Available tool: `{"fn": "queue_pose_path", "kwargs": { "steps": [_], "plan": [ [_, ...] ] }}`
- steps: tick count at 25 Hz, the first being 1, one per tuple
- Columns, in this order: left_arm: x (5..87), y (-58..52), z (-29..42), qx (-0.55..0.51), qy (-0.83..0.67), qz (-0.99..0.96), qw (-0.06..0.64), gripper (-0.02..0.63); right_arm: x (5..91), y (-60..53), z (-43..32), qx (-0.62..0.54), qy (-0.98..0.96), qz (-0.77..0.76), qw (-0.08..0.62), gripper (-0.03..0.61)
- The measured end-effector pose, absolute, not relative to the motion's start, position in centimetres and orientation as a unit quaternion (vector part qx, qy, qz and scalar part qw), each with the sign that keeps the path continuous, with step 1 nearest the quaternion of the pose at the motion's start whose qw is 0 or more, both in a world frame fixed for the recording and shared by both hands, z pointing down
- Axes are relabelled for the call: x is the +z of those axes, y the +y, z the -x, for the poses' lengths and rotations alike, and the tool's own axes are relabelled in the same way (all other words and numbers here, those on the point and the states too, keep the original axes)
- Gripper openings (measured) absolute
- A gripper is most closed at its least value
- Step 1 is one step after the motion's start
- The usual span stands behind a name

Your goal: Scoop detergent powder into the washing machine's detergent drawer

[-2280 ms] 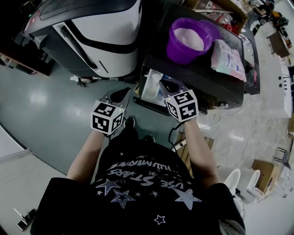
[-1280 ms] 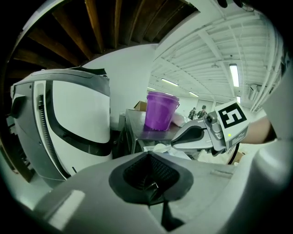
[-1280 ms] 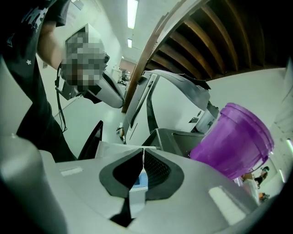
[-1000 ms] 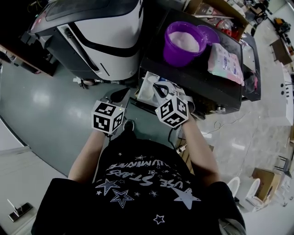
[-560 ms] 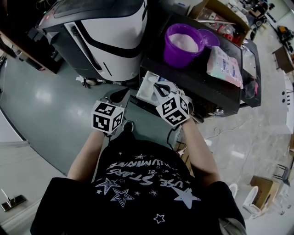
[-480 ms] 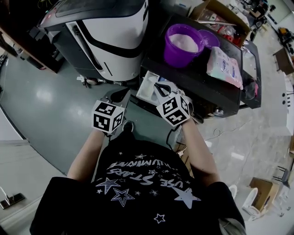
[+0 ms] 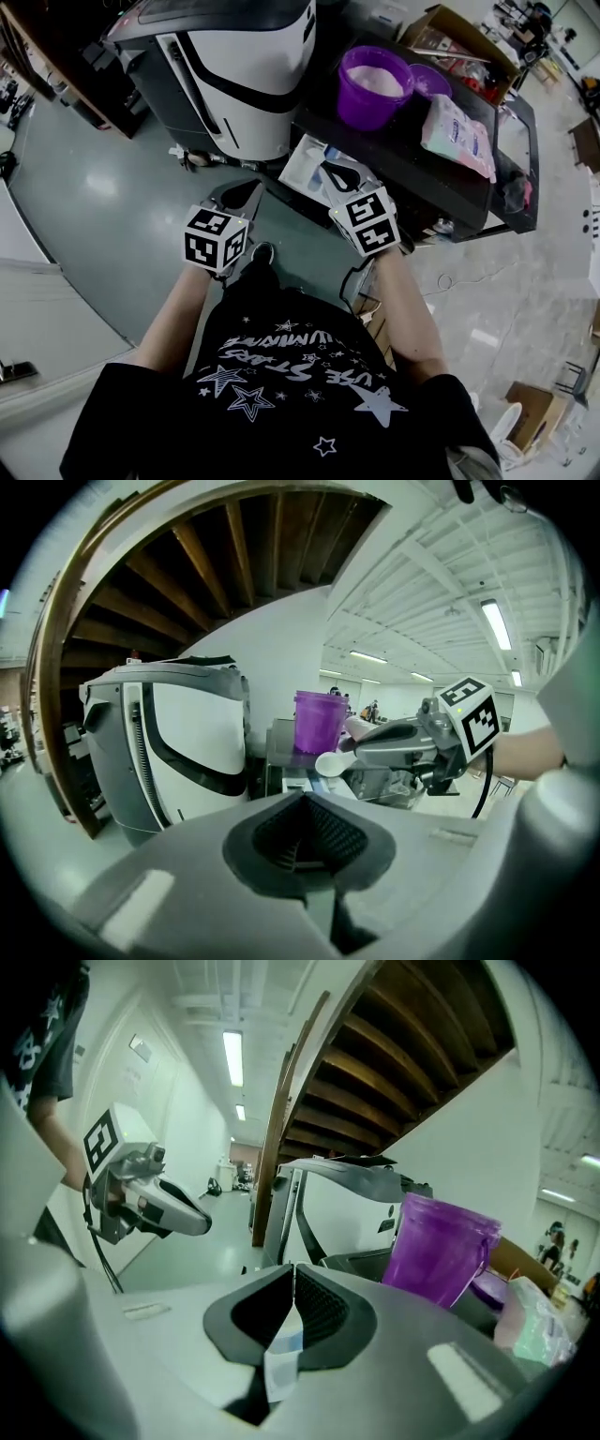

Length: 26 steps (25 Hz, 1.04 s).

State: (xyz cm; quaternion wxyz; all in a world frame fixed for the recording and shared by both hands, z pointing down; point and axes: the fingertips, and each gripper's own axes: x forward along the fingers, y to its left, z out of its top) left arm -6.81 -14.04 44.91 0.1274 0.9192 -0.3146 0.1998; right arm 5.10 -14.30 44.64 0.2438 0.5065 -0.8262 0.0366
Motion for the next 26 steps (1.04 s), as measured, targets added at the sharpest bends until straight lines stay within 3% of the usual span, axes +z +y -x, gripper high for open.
{"fn": "queue_pose_path", "kwargs": {
  "steps": [18,26],
  "plan": [
    [43.2,-8.1,10.9,0.167,-0.345,-0.913,0.138,0.0,41.9,-10.4,-6.6,0.108,-0.814,-0.56,0.112,0.034],
    [42.2,-5.9,15.6,0.151,-0.344,-0.916,0.138,0.0,40.9,-7.8,-3.8,0.146,-0.797,-0.583,0.056,0.034]
  ]
}}
